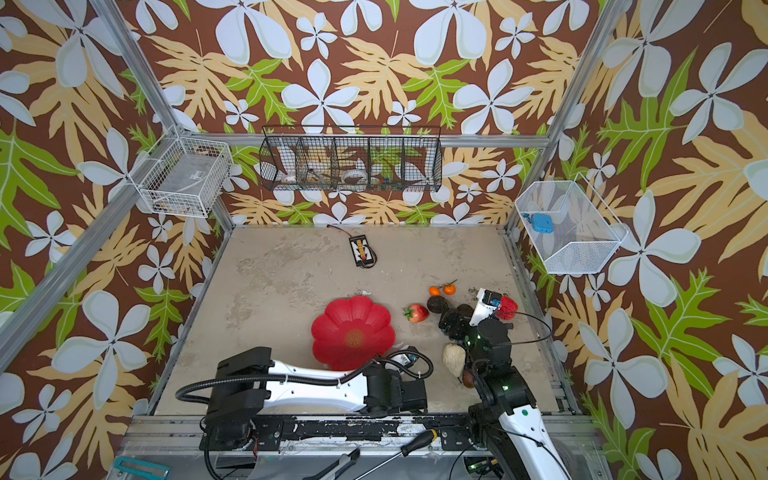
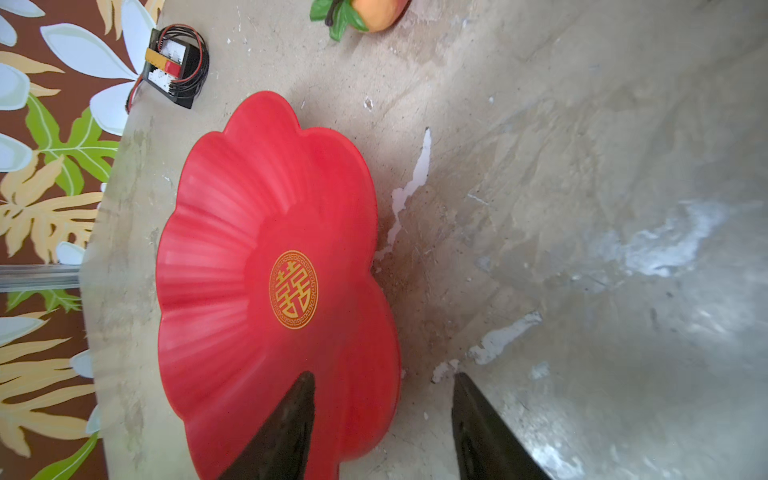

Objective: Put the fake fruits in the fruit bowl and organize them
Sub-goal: 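Drag the red bowl toward the table center with the left gripper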

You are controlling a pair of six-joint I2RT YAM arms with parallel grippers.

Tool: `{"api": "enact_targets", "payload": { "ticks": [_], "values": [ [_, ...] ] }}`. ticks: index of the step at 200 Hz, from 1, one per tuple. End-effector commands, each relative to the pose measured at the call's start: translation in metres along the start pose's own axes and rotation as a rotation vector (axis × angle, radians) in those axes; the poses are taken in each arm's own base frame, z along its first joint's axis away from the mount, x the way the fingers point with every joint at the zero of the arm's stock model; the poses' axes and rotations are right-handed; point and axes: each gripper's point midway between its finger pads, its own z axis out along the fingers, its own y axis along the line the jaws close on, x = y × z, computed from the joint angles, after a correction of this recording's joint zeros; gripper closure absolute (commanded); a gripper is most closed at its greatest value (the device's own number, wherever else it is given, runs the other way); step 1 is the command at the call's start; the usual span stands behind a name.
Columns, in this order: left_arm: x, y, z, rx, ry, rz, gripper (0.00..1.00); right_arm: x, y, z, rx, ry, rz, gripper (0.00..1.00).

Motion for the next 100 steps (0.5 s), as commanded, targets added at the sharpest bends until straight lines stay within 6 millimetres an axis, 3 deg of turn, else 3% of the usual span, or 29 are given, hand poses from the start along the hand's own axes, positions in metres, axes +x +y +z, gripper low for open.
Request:
{"api": "enact_targets", "payload": {
  "ticks": [1, 20, 46, 71, 100],
  "values": [
    [-0.016, 0.005, -0.024, 0.101, -0.076, -0.089, 0.34, -0.003, 0.007, -0.001, -0.027, 0.009, -0.01, 0.0],
    [-0.031, 0.036, -0.049, 0.121, -0.174, -0.21, 0.27, -0.003, 0.008, 0.002, -0.017, 0.05, -0.01, 0.0],
    [-0.033, 0.102, -0.054, 0.099, -0.256, -0.477, 0.25, 0.008, 0.016, 0.009, -0.042, 0.153, -0.026, 0.0],
    [-0.009, 0.162, -0.048, 0.08, -0.332, -0.755, 0.16, 0.036, 0.031, 0.016, -0.128, 0.298, -0.031, 0.02],
    [0.033, 0.202, -0.039, 0.114, -0.426, -1.0, 0.06, 0.059, 0.034, 0.02, -0.147, 0.384, -0.024, 0.04]
  ]
}}
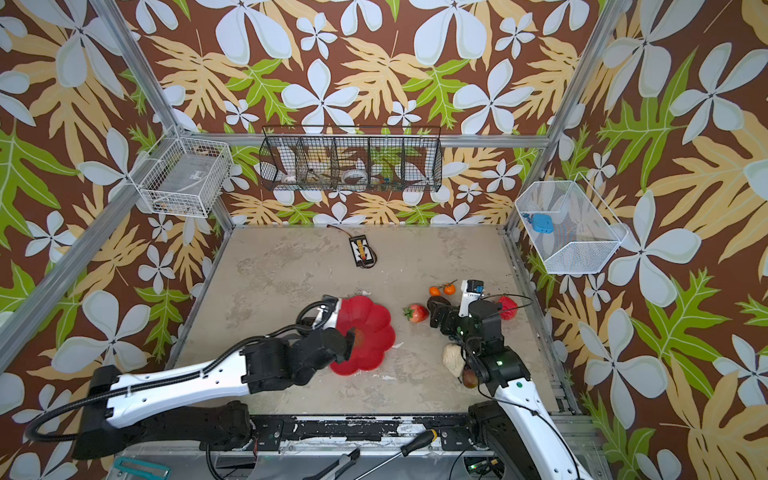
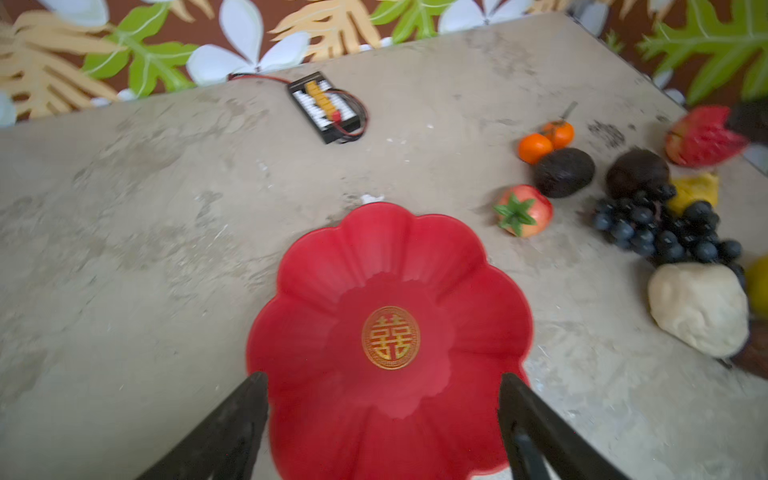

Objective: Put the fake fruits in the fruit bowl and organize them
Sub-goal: 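Drag the red bowl toward the table center with the left gripper, then grasp the red strawberry with the right gripper while the left gripper releases the bowl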

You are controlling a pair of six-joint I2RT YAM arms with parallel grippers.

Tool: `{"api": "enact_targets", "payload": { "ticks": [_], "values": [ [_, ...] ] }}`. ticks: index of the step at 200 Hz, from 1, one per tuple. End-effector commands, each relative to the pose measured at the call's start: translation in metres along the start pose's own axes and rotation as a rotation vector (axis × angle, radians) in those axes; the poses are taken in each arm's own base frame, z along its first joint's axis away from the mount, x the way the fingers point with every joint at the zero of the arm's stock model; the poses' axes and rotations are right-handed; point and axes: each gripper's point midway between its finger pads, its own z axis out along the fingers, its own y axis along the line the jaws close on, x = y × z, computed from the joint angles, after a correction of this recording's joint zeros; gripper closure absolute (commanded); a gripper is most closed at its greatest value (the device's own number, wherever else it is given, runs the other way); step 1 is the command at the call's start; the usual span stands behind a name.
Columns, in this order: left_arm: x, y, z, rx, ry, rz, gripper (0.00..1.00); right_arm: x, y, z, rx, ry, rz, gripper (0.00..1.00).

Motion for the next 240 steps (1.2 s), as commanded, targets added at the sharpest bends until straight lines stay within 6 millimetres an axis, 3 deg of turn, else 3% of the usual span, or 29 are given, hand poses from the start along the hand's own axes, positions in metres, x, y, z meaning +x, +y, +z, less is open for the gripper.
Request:
{"api": "enact_targets", "payload": {
  "ticks": [1, 32, 60, 94, 142, 163, 199, 240],
  "values": [
    [-0.007, 0.023, -0.001, 0.065, -0.097, -0.245, 0.06, 0.017, 0.009, 0.005, -0.052, 0.076, -0.004, 0.04],
    [0.0, 0.064, -0.015, 0.079, -0.208, -0.379, 0.04, 0.025, 0.014, 0.012, -0.043, 0.117, -0.034, 0.05],
    [0.001, 0.079, -0.029, 0.119, -0.288, -0.437, 0.04, 0.042, 0.021, 0.026, -0.025, 0.19, -0.099, 0.07],
    [0.009, 0.093, -0.034, 0.112, -0.34, -0.431, 0.04, 0.053, 0.03, 0.043, 0.018, 0.251, -0.225, 0.09],
    [0.024, 0.102, -0.028, 0.079, -0.345, -0.388, 0.03, 0.068, 0.01, 0.066, 0.15, 0.354, -0.248, 0.14],
    [0.032, 0.105, -0.024, 0.063, -0.344, -0.364, 0.03, 0.077, 0.011, 0.071, 0.157, 0.388, -0.275, 0.27],
    [0.038, 0.086, -0.018, 0.159, -0.346, -0.288, 0.03, 0.088, 0.005, 0.083, 0.188, 0.428, -0.299, 0.43],
    [0.039, 0.087, -0.016, 0.147, -0.342, -0.282, 0.02, 0.09, -0.007, 0.097, 0.269, 0.448, -0.324, 0.45]
  ]
}}
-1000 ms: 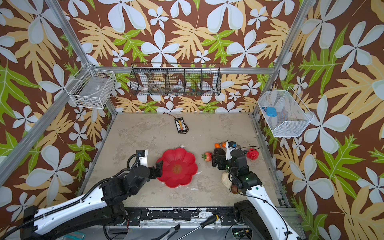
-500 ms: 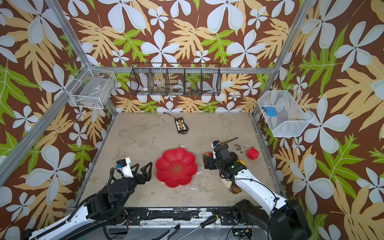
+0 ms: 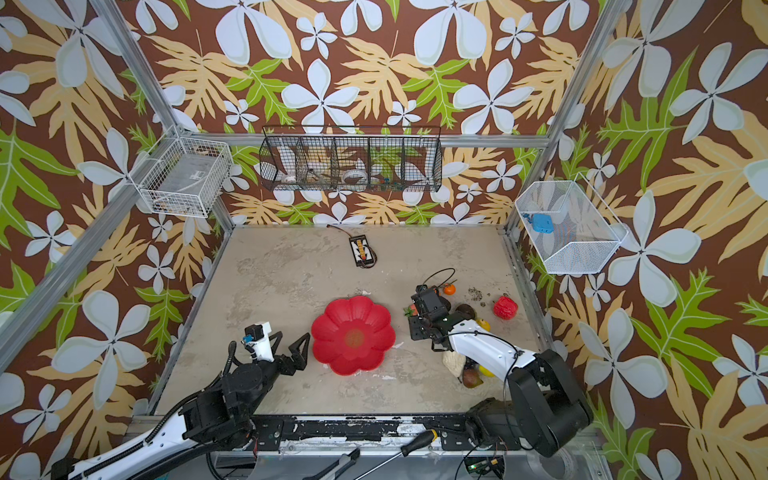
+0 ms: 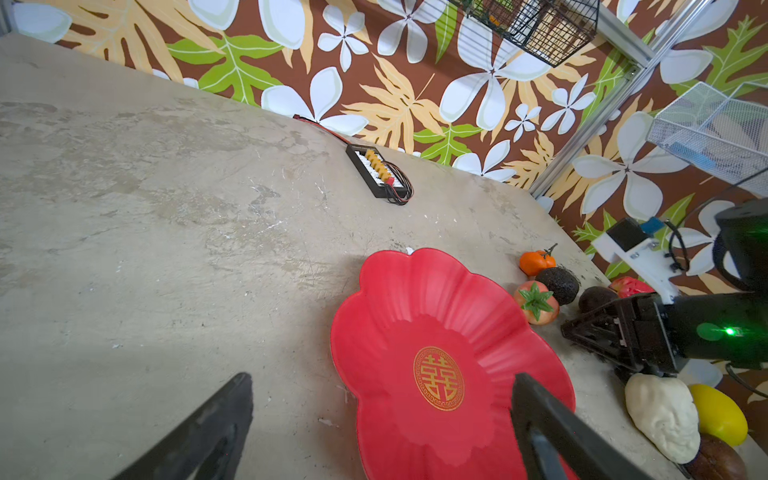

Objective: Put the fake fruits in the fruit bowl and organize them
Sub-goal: 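Grasp the red strawberry with the right gripper while the left gripper releases the bowl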

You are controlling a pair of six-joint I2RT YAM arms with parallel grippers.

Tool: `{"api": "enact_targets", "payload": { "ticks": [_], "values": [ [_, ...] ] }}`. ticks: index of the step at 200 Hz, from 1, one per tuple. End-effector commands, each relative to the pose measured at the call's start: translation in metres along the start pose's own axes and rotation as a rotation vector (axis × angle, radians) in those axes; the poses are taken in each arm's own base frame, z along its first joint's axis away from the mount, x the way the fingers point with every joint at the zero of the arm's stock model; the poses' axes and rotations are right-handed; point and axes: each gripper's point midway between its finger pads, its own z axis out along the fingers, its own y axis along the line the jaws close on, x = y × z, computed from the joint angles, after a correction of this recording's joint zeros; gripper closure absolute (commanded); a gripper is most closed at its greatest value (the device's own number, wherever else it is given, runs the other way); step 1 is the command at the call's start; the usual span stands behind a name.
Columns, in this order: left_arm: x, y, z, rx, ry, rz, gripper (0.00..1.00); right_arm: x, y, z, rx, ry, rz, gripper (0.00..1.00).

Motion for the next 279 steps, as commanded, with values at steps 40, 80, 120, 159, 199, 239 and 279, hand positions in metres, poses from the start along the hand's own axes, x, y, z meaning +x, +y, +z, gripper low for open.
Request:
{"api": "enact_targets", "payload": {
  "ticks": [40, 80, 120, 159, 199, 239, 279],
  "values": [
    [-0.008, -0.006, 0.0, 0.026, -0.032, -0.004, 0.02, -0.016, -0.013, 0.018, 0.122, -0.004, -0.022, 0.44],
    [-0.006, -0.007, 0.001, 0.032, -0.028, -0.001, 0.02, -0.036, -0.013, 0.025, 0.158, -0.024, -0.038, 0.45],
    [-0.002, -0.009, 0.004, 0.03, -0.007, 0.016, 0.02, -0.054, -0.01, 0.038, 0.182, -0.021, -0.068, 0.43],
    [-0.001, -0.011, 0.005, 0.031, -0.001, 0.022, 0.02, -0.066, -0.005, 0.047, 0.183, -0.018, -0.086, 0.38],
    [0.0, -0.01, 0.005, 0.031, 0.0, 0.024, 0.02, -0.067, -0.001, 0.056, 0.161, 0.0, -0.082, 0.36],
    [-0.001, -0.011, 0.005, 0.032, -0.001, 0.023, 0.02, -0.067, -0.001, 0.06, 0.136, -0.012, -0.076, 0.26],
    [-0.001, -0.011, 0.006, 0.03, -0.002, 0.023, 0.02, -0.07, 0.003, 0.065, 0.095, -0.034, -0.074, 0.3]
  ]
}}
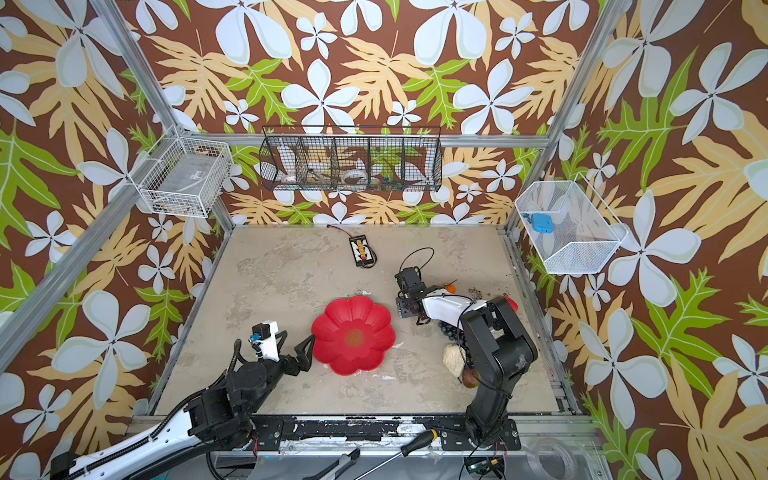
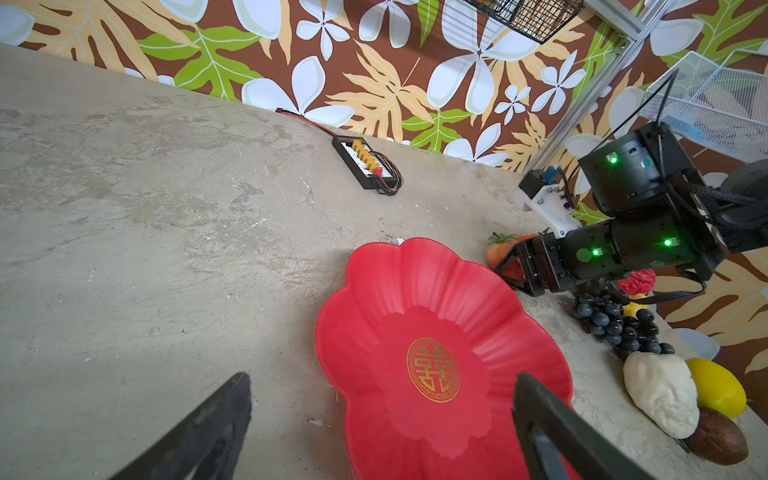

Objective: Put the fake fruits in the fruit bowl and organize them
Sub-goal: 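Grasp the red strawberry with the right gripper while the left gripper releases the bowl, then carry the strawberry over the red bowl with the right gripper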

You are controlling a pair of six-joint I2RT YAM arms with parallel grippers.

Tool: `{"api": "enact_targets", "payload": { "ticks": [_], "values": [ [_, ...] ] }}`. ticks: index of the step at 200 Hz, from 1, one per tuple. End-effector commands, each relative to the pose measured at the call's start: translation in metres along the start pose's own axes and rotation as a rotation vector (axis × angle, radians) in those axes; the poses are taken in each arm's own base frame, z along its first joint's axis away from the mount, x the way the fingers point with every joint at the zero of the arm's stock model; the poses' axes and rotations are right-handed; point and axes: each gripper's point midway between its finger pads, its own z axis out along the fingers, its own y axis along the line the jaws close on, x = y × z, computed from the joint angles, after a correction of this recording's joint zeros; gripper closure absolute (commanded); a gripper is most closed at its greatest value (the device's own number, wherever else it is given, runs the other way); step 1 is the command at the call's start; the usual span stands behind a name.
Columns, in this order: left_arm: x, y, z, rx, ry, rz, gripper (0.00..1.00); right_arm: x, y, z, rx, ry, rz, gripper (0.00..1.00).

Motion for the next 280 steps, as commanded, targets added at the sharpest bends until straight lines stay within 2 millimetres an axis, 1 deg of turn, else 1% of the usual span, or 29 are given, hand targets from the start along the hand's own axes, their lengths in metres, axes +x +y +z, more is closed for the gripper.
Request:
{"api": "enact_targets", "payload": {
  "ticks": [1, 25, 56, 74, 100, 118, 146, 163, 180, 193, 213, 230, 244, 260, 280],
  "values": [
    [-0.009, -0.003, 0.0, 0.009, -0.03, -0.016, 0.02, -0.009, 0.005, 0.0, -0.035, -0.041, -0.002, 0.3],
    [-0.009, -0.002, -0.001, 0.007, -0.03, -0.018, 0.02, -0.013, 0.008, 0.0, -0.05, -0.055, -0.007, 0.37],
    [-0.01, -0.002, -0.002, 0.011, -0.037, -0.024, 0.01, -0.017, 0.007, -0.006, -0.054, -0.078, -0.003, 0.43],
    [-0.009, -0.003, -0.002, 0.012, -0.034, -0.022, 0.01, -0.018, 0.006, -0.011, -0.056, -0.094, 0.003, 0.43],
    [-0.009, -0.003, -0.001, 0.013, -0.03, -0.019, 0.01, -0.019, 0.009, -0.024, -0.091, -0.117, 0.007, 0.45],
    [-0.009, -0.004, -0.001, 0.014, -0.029, -0.019, 0.01, -0.02, 0.02, -0.045, -0.149, -0.151, -0.014, 0.45],
    [-0.008, -0.009, 0.001, 0.016, 0.002, -0.085, 0.01, -0.016, 0.051, -0.093, -0.265, -0.246, -0.089, 0.45],
    [-0.01, -0.021, 0.004, 0.041, 0.041, -0.117, 0.01, -0.006, 0.071, -0.119, -0.328, -0.294, -0.149, 0.45],
    [-0.015, -0.045, 0.007, 0.117, 0.083, -0.13, 0.02, 0.006, 0.093, -0.142, -0.398, -0.339, -0.21, 0.46],
    [-0.02, -0.065, 0.007, 0.181, 0.116, -0.122, 0.05, 0.017, 0.11, -0.156, -0.445, -0.37, -0.254, 0.47],
    [-0.026, -0.093, 0.005, 0.285, 0.162, -0.116, 0.12, 0.033, 0.133, -0.173, -0.496, -0.423, -0.311, 0.48],
    [-0.03, -0.108, 0.002, 0.349, 0.182, -0.127, 0.19, 0.044, 0.146, -0.182, -0.517, -0.457, -0.347, 0.48],
    [-0.031, -0.114, 0.0, 0.376, 0.194, -0.131, 0.27, 0.05, 0.155, -0.19, -0.55, -0.479, -0.365, 0.48],
    [-0.031, -0.121, -0.003, 0.408, 0.212, -0.136, 0.35, 0.057, 0.163, -0.195, -0.569, -0.492, -0.385, 0.49],
    [-0.027, -0.13, -0.003, 0.444, 0.253, -0.139, 0.45, 0.064, 0.172, -0.197, -0.568, -0.499, -0.423, 0.49]
  ]
}}
